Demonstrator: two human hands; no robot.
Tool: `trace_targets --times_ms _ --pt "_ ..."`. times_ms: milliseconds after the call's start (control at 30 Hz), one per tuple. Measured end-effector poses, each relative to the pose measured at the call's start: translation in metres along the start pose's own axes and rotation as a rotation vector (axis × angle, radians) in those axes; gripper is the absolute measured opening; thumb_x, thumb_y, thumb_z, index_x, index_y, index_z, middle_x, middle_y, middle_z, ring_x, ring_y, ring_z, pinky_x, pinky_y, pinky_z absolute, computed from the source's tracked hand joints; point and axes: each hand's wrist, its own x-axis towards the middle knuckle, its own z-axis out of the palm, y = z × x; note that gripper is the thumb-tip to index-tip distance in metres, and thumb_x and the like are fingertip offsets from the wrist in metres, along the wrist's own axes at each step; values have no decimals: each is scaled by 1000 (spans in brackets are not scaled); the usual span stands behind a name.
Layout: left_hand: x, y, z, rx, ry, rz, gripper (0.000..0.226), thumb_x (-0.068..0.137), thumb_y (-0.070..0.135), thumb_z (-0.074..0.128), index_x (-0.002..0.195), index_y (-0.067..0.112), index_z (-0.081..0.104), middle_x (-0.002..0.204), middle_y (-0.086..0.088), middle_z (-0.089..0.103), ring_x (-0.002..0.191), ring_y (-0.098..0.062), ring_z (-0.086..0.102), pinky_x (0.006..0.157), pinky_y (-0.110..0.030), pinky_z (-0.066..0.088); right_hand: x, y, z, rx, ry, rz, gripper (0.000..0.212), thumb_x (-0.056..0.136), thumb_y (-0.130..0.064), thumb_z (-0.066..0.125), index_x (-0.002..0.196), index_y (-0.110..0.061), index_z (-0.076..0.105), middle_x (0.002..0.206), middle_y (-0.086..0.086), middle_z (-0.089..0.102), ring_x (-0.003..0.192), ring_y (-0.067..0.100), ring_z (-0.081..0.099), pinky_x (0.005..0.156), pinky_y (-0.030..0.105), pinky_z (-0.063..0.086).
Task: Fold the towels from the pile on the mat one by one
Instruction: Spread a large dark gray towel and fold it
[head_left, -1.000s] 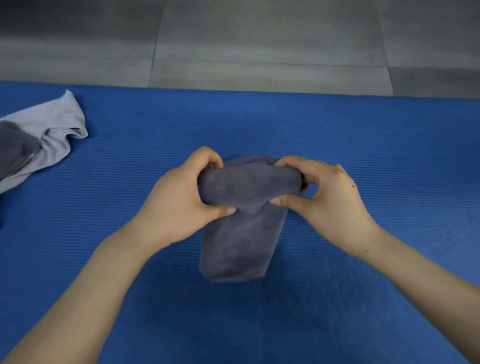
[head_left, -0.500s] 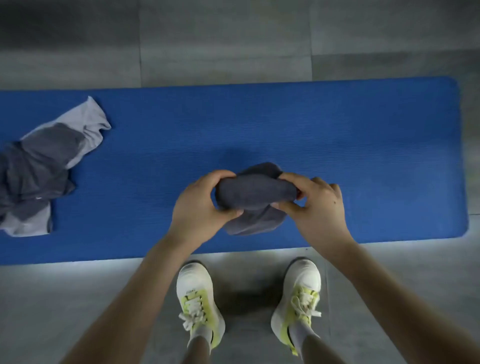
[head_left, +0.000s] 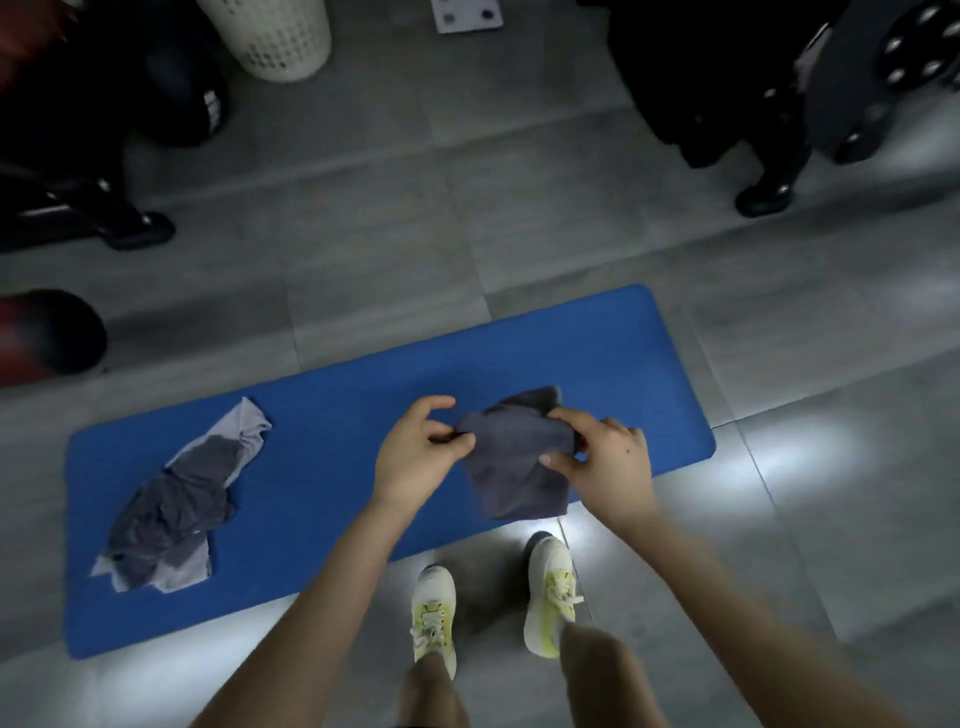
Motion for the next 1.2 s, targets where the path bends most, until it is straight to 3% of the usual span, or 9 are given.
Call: trace_targets --times_ms 100,200,300,433,533,833,1033,1133,1200 --pt "-22 49 18 45 -33 66 38 80 17 70 114 24 55 77 6 67 85 -12 63 84 -30 47 -5 18 -58 86 -90 77 42 84 -30 66 125 -28 56 94 4 69 96 24 58 86 32 29" --pt "-37 102 55 -10 -81 86 31 84 16 66 111 25 55 84 3 68 88 -7 61 77 -20 44 -3 56 -114 135 -108 108 47 85 -26 64 130 -29 51 108 -2 67 102 21 58 93 32 30" --pt "-45 151 110 -112 -91 46 23 87 16 62 108 23 57 94 -1 66 84 -5 59 72 -17 40 5 111 -164 135 -134 110 48 85 -20 61 131 -29 49 111 -3 67 102 21 59 97 35 37" --pt "-49 208 192 -211 -85 -48 15 87 17 61 101 22 60 95 -2 67 76 -12 65 86 -30 42 25 194 -234 144 -153 58 46 85 -17 58 129 -28 51 110 -1 67 103 23 59 95 39 42" --pt "-50 250 253 -292 -64 -70 9 87 19 60 95 24 62 86 1 69 76 -12 65 77 -29 41 48 251 -287 105 -164 -3 43 85 -15 54 125 -30 53 113 -5 66 107 21 59 95 34 41" --pt "15 385 365 -412 87 37 12 87 9 60 91 20 60 79 3 64 69 -10 60 70 -23 39 181 355 -392 144 -180 -29 46 84 -12 56 127 -23 45 110 4 64 110 28 56 99 42 38" --pt "122 482 414 -379 168 94 14 87 1 55 96 11 57 75 -4 60 65 -16 59 46 -5 39 313 408 -431 218 -129 25 42 83 -11 59 119 -12 39 105 5 61 102 28 57 89 37 40" --pt "184 536 427 -376 188 88 12 89 1 54 92 12 57 74 -5 60 53 -8 61 41 -3 37 394 433 -455 276 -156 32 37 81 -10 63 106 -20 38 87 -3 56 86 21 55 84 36 42" --pt "220 572 431 -382 209 85 12 89 0 53 95 9 58 74 -8 61 56 -13 61 41 -4 37 447 445 -474 286 -195 8 37 80 -9 63 103 -21 37 75 -8 52 78 17 51 84 40 43"
